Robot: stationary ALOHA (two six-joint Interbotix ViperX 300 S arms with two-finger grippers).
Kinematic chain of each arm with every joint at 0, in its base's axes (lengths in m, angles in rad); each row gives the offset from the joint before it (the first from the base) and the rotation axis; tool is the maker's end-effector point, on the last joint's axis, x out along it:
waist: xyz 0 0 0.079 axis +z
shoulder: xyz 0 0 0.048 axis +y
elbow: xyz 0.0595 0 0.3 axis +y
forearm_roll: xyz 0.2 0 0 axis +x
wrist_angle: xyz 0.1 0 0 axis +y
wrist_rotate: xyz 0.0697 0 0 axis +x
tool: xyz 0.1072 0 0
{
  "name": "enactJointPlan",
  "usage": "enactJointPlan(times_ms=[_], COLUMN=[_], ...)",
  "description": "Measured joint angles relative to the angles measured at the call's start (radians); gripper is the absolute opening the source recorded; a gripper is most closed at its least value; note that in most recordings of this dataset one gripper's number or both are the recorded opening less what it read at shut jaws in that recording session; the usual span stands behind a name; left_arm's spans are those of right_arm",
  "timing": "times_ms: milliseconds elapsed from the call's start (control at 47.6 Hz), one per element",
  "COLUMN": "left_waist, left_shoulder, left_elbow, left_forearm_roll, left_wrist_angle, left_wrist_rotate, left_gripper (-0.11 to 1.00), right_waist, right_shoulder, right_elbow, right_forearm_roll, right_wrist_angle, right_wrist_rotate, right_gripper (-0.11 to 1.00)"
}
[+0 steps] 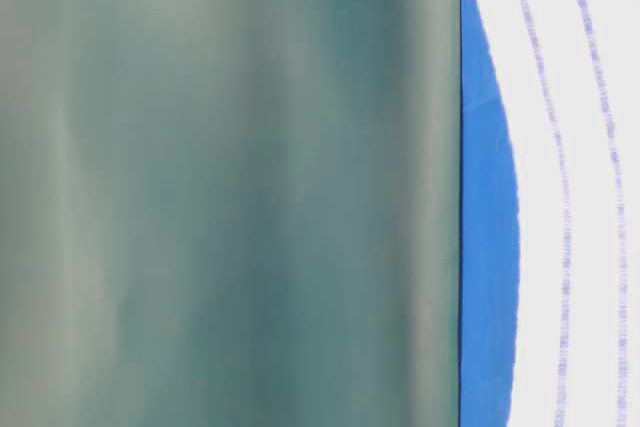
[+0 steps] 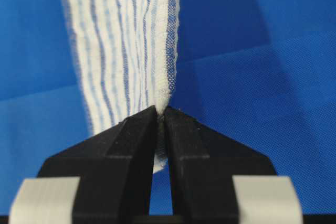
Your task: Fold the blue towel.
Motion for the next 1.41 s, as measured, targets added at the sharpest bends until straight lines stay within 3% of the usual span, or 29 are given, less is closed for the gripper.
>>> enactJointPlan(times_ms=[273, 420, 777, 1008, 1407], left_waist=[-0.048, -0.095, -0.175, -0.193, -0.224], left_shoulder=[-0.002, -0.002, 0.052, 0.137, 0.225], left_elbow=[-0.014, -0.048, -0.152, -0.238, -0.344], left_forearm_roll=[0.000, 0.000, 0.000, 0.000, 0.003], left_wrist_angle=[0.000, -0.005, -0.031, -0.069, -0.080], left_wrist_rotate=[-0.106, -0.160, -0.282, -0.288, -0.288], left_gripper=[0.00, 0.00, 0.00, 0.00, 0.00], right_waist=[-0.002, -0.032, -0.198, -0.272, -0.325], right_shoulder=[-0.003, 0.015, 0.166, 0.318, 0.489], right_elbow=[-0.008, -0.035, -0.183, -0.314, -0.517], right_forearm_roll=[-0.002, -0.041, -0.164, -0.232, -0.341], right_wrist_angle=[0.003, -0.005, -0.023, -0.028, -0.028], right_wrist_rotate=[-0.002, -0.003, -0.011, -0.011, -0.012], right_gripper=[0.19, 0.19, 0.19, 0.19, 0.19])
